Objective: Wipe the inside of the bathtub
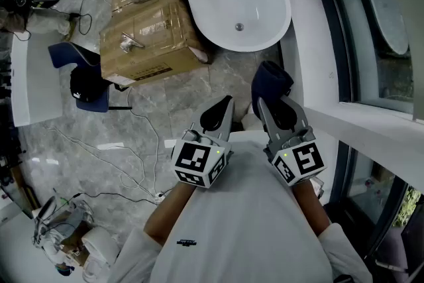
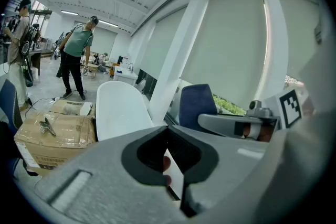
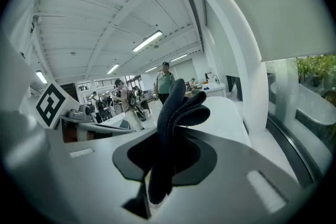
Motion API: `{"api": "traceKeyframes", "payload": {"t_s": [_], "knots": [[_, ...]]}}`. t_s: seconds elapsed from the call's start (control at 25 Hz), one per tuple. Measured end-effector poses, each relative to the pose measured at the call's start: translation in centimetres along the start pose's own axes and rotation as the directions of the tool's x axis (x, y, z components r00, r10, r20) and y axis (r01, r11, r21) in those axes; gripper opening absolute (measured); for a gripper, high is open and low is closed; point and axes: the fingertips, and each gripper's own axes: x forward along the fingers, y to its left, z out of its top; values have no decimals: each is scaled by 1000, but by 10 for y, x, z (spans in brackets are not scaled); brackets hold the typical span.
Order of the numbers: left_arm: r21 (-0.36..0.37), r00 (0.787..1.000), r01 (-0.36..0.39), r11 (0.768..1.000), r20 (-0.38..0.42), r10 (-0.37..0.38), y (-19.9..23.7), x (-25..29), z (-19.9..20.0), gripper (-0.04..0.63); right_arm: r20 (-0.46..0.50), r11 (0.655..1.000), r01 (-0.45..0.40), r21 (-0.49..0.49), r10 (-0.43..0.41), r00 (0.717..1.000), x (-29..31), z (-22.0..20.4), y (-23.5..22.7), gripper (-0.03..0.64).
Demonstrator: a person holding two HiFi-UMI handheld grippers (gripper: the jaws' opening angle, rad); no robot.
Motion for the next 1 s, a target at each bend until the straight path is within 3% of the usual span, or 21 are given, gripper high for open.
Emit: {"api": "traceKeyframes", "payload": {"t_s": [0.48, 1.0], "knots": [[-18, 1000, -20, 1000, 4, 20, 18, -6, 3, -2, 13, 998, -24, 55, 23, 1000, 13, 4, 4, 58], [-42, 999, -6, 999, 31, 7, 79, -37, 7, -2, 20, 999, 50, 17, -50, 999, 54, 11, 34, 58]]}}
